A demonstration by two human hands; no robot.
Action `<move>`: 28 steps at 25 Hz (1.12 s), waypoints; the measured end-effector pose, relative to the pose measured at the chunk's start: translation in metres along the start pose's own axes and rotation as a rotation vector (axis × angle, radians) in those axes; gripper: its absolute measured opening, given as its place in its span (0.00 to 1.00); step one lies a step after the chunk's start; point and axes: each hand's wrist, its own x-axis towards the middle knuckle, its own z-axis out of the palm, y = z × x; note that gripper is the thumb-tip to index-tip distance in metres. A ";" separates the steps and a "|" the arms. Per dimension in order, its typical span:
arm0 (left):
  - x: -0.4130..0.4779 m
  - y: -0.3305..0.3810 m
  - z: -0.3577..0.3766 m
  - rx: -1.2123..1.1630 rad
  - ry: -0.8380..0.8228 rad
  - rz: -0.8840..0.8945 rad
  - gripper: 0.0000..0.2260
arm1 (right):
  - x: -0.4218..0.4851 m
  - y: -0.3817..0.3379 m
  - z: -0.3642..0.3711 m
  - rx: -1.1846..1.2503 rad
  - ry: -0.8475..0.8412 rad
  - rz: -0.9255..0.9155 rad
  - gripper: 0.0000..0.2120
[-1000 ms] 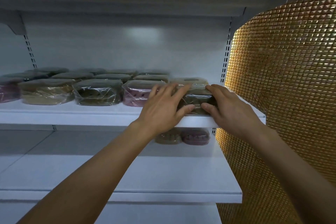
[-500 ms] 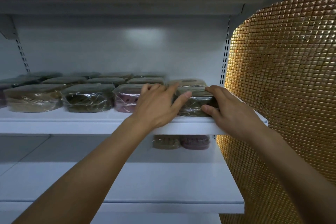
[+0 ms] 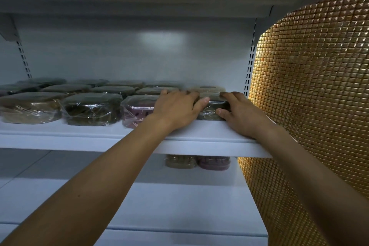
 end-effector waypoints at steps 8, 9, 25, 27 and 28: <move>-0.006 -0.009 0.020 0.186 0.142 0.044 0.22 | 0.043 -0.012 0.007 -0.023 -0.109 0.053 0.26; -0.007 -0.008 0.022 0.194 0.177 0.046 0.21 | 0.046 -0.013 0.008 -0.024 -0.119 0.060 0.26; -0.050 -0.007 0.025 -0.061 0.512 0.159 0.13 | -0.015 -0.036 0.007 0.028 -0.081 0.032 0.36; -0.075 -0.003 0.024 -0.081 0.501 0.159 0.15 | -0.038 -0.038 0.001 0.038 -0.042 -0.003 0.34; -0.089 -0.002 0.024 -0.103 0.498 0.148 0.16 | -0.050 -0.040 -0.002 0.055 -0.025 -0.047 0.32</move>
